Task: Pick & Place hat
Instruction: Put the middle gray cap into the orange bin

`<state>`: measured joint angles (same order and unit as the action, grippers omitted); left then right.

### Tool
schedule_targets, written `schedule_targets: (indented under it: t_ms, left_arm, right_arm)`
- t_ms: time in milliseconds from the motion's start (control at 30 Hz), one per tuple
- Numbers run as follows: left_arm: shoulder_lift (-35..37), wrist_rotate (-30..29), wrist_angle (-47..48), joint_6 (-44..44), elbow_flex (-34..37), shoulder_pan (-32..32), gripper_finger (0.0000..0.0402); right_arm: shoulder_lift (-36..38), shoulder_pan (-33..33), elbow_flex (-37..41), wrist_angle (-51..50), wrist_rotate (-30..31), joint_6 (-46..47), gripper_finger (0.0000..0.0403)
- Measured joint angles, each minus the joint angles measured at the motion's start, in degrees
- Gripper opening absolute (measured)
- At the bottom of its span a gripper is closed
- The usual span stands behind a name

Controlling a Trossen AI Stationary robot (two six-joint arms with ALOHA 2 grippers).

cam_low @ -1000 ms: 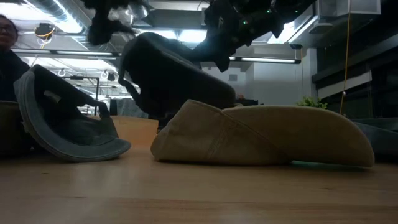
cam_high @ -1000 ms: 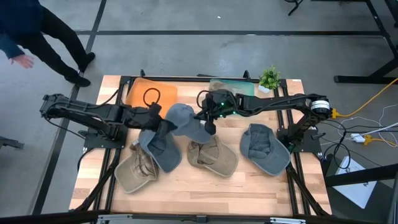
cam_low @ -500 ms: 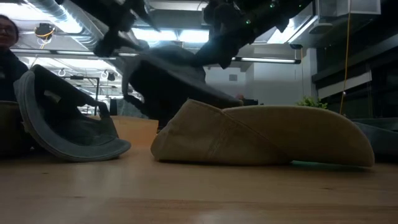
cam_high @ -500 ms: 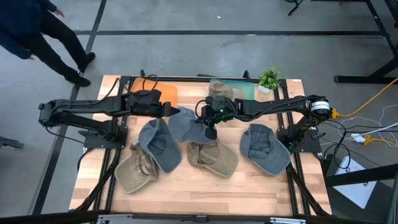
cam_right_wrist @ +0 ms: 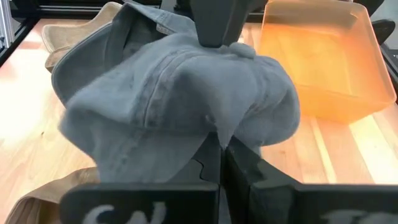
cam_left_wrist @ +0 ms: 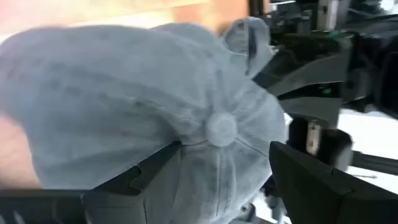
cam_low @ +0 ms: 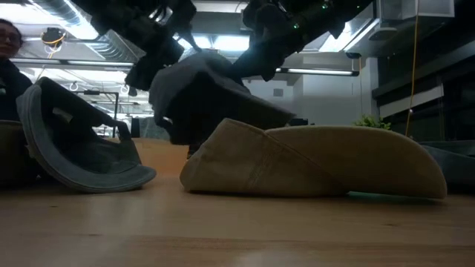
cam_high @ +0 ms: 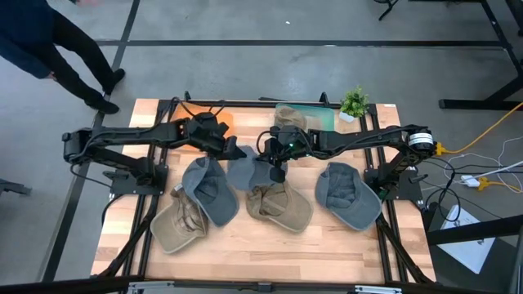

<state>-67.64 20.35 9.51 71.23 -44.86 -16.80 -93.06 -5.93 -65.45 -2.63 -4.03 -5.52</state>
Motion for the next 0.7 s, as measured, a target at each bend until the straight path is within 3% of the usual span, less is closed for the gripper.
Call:
schedule_targets:
  t_ms: [367, 533, 700]
  left_arm:
    - [-3.4, 0.3, -5.9, 2.0, 0.0, 0.0, 0.0225]
    - [-4.7, 0.3, -7.2, 1.8, 0.0, 0.0, 0.0186]
    - [-4.3, 0.4, -9.4, -1.1, 0.0, 0.0, 0.0123]
  right_arm:
    - [0.0, 0.2, 0.0, 1.9, 0.0, -0.8, 0.0005]
    - [0.0, 1.0, 0.0, 2.0, 0.1, -1.1, 0.0005]
    - [0.0, 1.4, 0.0, 0.0, -0.1, -1.1, 0.0005]
